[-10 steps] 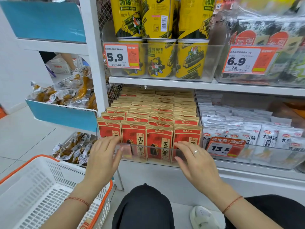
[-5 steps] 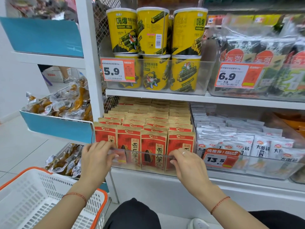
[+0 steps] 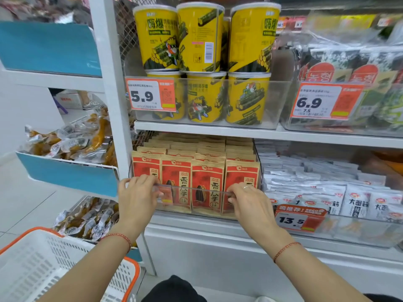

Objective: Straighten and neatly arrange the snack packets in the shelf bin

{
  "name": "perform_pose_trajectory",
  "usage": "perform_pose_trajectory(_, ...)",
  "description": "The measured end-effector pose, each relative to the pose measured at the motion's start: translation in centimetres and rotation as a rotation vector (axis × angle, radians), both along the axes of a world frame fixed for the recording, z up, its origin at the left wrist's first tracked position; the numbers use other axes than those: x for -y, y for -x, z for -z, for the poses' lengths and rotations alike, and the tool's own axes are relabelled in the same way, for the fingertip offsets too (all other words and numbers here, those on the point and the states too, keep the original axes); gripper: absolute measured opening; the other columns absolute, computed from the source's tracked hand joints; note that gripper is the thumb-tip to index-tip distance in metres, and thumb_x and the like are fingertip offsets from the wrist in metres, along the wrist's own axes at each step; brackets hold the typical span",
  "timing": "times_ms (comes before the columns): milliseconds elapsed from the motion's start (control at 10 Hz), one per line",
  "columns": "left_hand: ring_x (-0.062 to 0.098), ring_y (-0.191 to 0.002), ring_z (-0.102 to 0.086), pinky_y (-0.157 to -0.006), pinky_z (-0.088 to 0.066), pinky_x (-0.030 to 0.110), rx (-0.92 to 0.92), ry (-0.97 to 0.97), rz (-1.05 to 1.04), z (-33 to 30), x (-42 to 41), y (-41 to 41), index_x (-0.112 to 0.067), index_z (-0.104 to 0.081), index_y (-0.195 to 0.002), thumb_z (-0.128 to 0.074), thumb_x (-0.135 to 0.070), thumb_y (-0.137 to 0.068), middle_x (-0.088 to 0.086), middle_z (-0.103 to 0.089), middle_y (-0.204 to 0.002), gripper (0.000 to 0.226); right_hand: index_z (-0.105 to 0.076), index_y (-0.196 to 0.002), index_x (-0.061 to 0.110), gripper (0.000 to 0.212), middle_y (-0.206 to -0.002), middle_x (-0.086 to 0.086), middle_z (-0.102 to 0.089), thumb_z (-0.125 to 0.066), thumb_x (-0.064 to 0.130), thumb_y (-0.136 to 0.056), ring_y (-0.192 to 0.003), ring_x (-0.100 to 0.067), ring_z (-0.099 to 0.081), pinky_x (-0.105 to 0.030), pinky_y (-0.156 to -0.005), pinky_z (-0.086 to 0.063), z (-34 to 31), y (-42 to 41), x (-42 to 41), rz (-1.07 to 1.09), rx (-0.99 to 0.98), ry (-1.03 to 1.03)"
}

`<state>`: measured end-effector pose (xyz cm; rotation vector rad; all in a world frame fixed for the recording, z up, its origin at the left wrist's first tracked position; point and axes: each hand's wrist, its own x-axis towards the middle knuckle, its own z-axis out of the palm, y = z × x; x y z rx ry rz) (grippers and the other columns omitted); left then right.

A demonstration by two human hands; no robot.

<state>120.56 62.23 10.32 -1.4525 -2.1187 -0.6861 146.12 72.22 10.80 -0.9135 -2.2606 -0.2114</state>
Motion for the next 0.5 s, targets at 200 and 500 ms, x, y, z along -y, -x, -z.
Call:
perform_pose_trajectory(200,0.029,-0.080,-0.063,-0.084,-0.037,0.044,-0.029,0.021,0.004,1.0,0.2,0.2,-0.015,-0.065,-0.082,-0.091,-0.016,-0.060,0.001,-0.066,-0.079,0.034,-0.066,-0.080,0.017,0.027,-0.068,0.005,-0.062,-0.087,0.012,-0.062,-0.056,-0.017,-0.060,-0.028,-0.046,-0.047,1.3,-0.1,0.1,0.001,0.008,-0.015)
perform_pose_trajectory(500,0.032,-0.095,-0.061,-0.087,-0.042,0.048,0.106,-0.065,-0.047,2.4,1.1,-1.9,-0.012,-0.066,-0.094,-0.088,-0.008,-0.065,0.006,-0.067,-0.098,0.036,-0.067,-0.084,0.019,0.037,-0.071,0.005,-0.060,-0.091,0.018,-0.056,-0.058,-0.016,-0.060,-0.027,-0.048,-0.045,2.0,-0.3,1.1,-0.016,0.064,-0.019)
